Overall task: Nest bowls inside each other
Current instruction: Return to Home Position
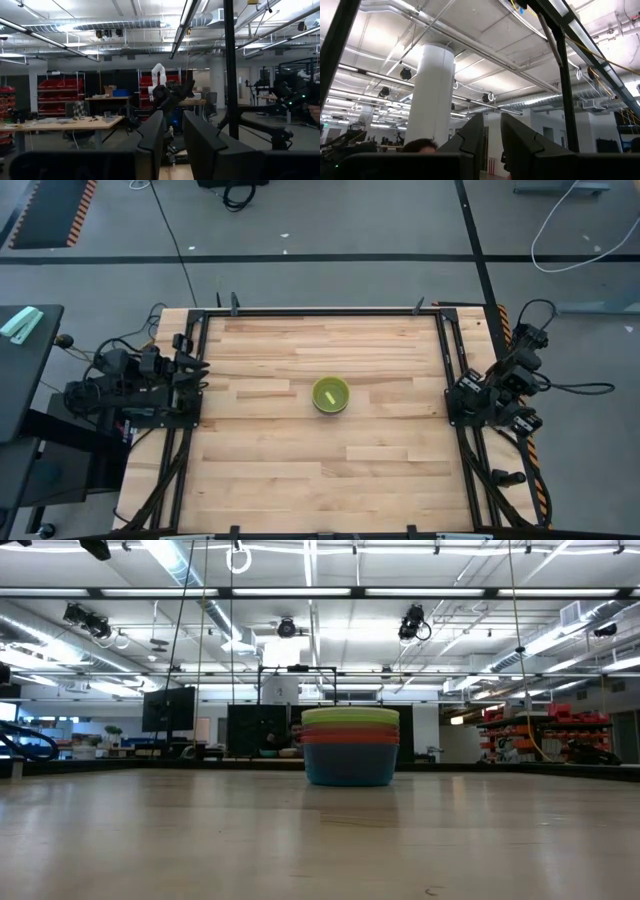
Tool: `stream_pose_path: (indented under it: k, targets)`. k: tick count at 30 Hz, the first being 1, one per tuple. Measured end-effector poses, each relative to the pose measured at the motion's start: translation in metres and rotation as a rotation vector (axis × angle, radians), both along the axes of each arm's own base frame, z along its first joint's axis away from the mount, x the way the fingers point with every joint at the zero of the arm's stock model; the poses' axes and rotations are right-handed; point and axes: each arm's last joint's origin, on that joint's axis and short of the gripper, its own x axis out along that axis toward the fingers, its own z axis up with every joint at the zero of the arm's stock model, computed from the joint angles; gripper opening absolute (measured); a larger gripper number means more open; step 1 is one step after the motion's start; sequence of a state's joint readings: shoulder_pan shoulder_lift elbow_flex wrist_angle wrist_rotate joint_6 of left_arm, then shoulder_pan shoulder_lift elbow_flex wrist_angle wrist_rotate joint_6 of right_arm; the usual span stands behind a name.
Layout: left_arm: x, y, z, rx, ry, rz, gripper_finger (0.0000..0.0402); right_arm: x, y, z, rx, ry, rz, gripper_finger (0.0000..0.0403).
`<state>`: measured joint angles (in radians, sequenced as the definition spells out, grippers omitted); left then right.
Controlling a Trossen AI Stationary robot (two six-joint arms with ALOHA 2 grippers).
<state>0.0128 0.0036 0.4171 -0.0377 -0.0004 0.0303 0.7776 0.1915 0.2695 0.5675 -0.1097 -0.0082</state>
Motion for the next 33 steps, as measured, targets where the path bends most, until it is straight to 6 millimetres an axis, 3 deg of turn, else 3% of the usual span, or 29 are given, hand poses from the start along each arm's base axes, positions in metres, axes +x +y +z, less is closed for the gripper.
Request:
stream_pose_path:
  k: [5, 13, 18, 29, 33]
  targets:
    - [0.002, -0.001, -0.001, 0.018, -0.046, -0.043, 0.0086, -0.007, -0.007, 0.003, 0.031, -0.043, -0.007, 0.0075]
    - [0.019, -0.001, -0.027, 0.014, -0.067, -0.046, 0.0079, -0.020, -0.019, 0.006, 0.085, -0.116, 0.006, 0.0075]
    - [0.021, -0.001, -0.032, 0.002, -0.069, -0.051, 0.0080, -0.027, -0.025, 0.008, 0.102, -0.175, 0.023, 0.0074]
    - [0.022, -0.001, -0.032, 0.005, -0.065, -0.059, 0.0083, -0.024, -0.022, 0.003, 0.058, -0.145, 0.022, 0.0075]
    - [0.022, -0.001, -0.033, 0.003, -0.064, -0.061, 0.0078, -0.020, -0.017, -0.010, 0.069, -0.158, 0.020, 0.0075]
